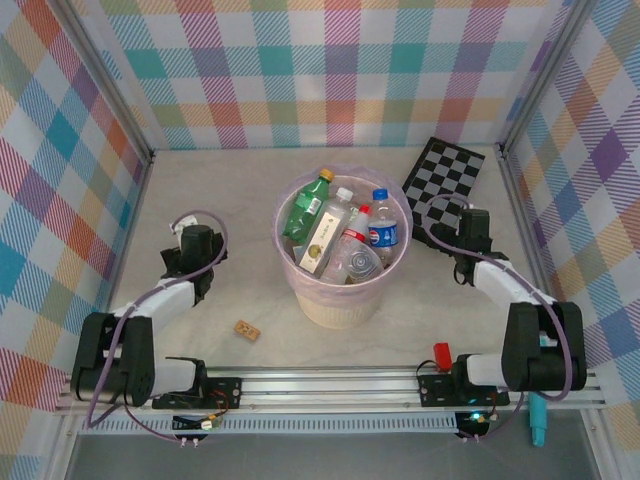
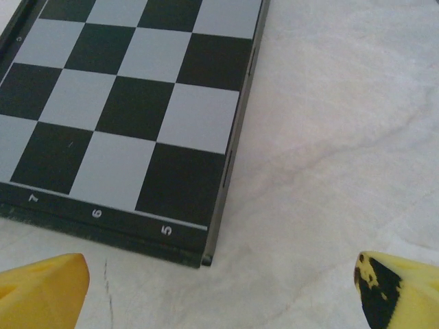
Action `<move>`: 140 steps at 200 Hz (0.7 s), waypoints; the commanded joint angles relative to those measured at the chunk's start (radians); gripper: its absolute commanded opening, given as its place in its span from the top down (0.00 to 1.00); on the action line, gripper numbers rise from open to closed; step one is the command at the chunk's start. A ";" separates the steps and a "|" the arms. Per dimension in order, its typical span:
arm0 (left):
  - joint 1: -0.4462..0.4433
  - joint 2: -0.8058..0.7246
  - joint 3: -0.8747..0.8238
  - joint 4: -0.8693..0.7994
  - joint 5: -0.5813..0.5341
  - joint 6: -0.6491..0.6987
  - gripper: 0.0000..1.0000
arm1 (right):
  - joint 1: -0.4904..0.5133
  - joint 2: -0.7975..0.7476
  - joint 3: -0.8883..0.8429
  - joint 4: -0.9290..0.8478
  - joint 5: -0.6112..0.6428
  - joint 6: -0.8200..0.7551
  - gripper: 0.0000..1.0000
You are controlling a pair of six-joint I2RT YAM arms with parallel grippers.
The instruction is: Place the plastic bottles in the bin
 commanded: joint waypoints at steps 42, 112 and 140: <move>0.053 0.094 -0.050 0.336 0.110 0.014 0.00 | -0.006 0.139 -0.092 0.463 0.008 -0.086 0.01; 0.004 0.194 -0.102 0.564 0.158 0.082 0.00 | 0.016 0.200 -0.248 0.840 -0.108 -0.172 0.01; -0.022 0.252 -0.110 0.611 0.165 0.109 0.00 | 0.014 0.183 -0.239 0.788 -0.105 -0.163 0.01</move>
